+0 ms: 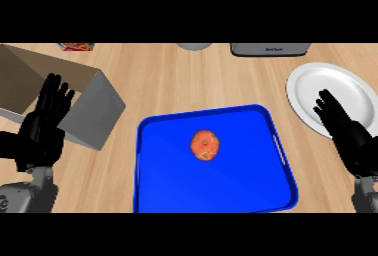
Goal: Pick the squash from the tray and place it in the plate
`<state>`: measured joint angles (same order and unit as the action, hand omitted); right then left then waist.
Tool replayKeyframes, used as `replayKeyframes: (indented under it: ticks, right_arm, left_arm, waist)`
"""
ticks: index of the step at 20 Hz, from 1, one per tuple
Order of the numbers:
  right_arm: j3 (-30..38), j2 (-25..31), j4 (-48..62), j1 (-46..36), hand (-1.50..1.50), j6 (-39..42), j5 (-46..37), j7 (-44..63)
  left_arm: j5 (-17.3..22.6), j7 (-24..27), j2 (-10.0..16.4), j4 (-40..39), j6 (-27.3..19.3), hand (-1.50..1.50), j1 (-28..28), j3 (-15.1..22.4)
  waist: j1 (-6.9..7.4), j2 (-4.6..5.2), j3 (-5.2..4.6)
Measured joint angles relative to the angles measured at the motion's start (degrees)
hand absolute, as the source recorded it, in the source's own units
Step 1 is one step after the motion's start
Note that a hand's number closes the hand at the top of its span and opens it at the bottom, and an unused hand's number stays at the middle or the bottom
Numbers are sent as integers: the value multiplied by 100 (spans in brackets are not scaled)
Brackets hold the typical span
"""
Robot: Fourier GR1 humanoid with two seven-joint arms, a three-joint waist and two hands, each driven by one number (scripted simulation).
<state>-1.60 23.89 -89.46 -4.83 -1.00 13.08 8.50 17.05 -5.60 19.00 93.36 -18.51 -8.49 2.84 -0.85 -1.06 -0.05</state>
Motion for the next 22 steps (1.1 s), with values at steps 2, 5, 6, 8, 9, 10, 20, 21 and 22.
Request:
replayKeyframes:
  ticks: [2,5,6,8,9,10,20,21,22]
  right_arm:
    - [-95,-95,87,-214,150,253,107,-141]
    - [-444,-339,104,-735,150,859,406,-358]
    - [-581,-448,119,-929,150,1069,501,-450]
    - [-740,79,-109,-1321,-150,1220,-227,-720]
    - [-735,-26,23,-1358,-150,1078,-403,-999]
    - [-694,-205,186,-1348,-150,978,-402,-1272]
    - [-1241,-419,1777,-1545,-150,1621,-1205,-3525]
    - [-1312,-398,1897,-1601,-150,1638,-1339,-3643]
    - [-1345,-333,2005,-1678,-150,1682,-1443,-3735]
  left_arm:
    - [-37,-17,126,228,95,0,-95,-28]
    - [-174,-112,272,308,245,0,-187,142]
    - [-215,-144,315,325,314,0,-230,222]
    - [-224,-227,374,355,400,0,-236,289]
    - [-241,-280,398,333,425,0,-269,311]
    - [-243,-298,425,328,477,0,-280,329]
    - [-370,-477,556,225,652,0,-349,343]
    - [-398,-458,553,207,652,0,-340,337]
    - [-426,-421,547,197,651,0,-319,330]
  waist:
    - [73,-4,62]
    - [249,65,106]
    - [340,101,117]
    - [399,69,69]
    - [384,91,85]
    - [381,121,107]
    - [314,123,162]
    - [299,114,165]
    - [286,105,169]
